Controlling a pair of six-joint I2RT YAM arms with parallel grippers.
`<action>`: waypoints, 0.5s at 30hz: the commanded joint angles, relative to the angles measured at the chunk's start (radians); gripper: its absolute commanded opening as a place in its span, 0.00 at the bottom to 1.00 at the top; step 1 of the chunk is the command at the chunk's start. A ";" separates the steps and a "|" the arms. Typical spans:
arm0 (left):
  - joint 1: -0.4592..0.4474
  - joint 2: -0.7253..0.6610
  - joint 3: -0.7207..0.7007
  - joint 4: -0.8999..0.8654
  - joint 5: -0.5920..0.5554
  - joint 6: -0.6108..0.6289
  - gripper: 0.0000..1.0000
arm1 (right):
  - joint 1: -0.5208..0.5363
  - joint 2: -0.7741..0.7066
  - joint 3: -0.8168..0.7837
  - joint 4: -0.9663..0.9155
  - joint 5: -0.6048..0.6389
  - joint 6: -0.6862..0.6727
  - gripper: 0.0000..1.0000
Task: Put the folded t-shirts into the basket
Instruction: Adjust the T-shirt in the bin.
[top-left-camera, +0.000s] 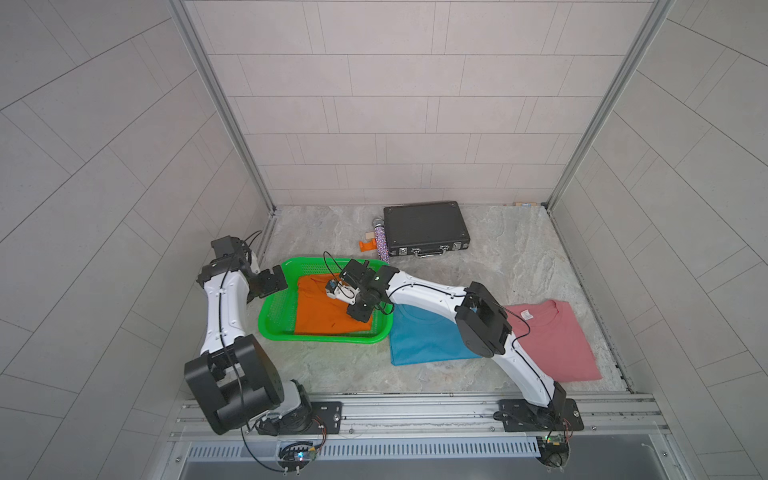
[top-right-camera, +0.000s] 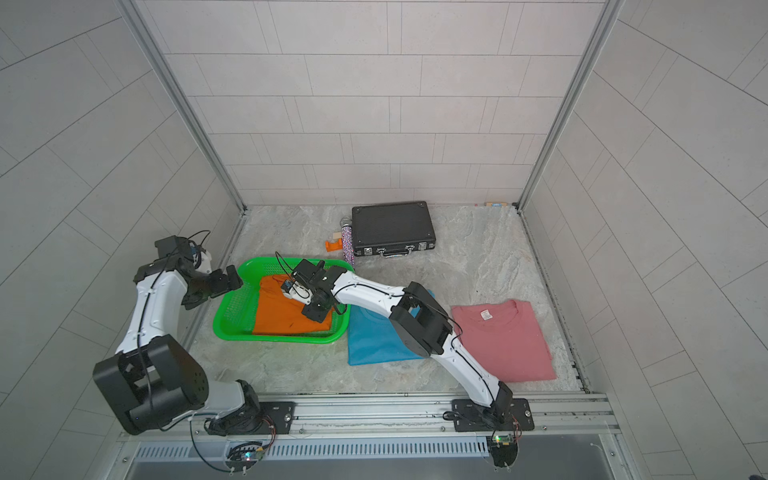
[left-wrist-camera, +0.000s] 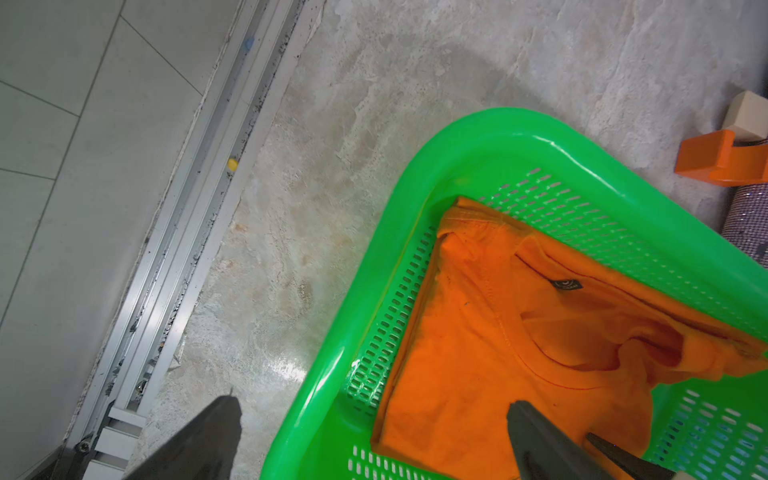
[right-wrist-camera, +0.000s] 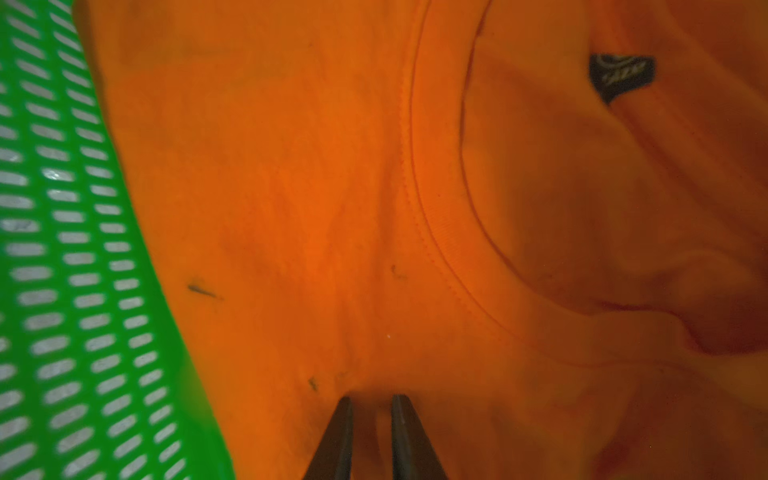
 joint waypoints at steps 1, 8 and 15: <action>0.002 0.002 -0.026 0.019 0.039 -0.015 1.00 | 0.000 0.026 0.012 -0.005 -0.010 -0.032 0.21; 0.001 -0.003 -0.052 0.027 0.056 -0.031 1.00 | 0.036 -0.017 -0.110 0.037 -0.055 -0.096 0.20; 0.002 -0.011 -0.072 0.039 0.065 -0.031 1.00 | 0.042 -0.048 -0.190 0.061 -0.157 -0.110 0.19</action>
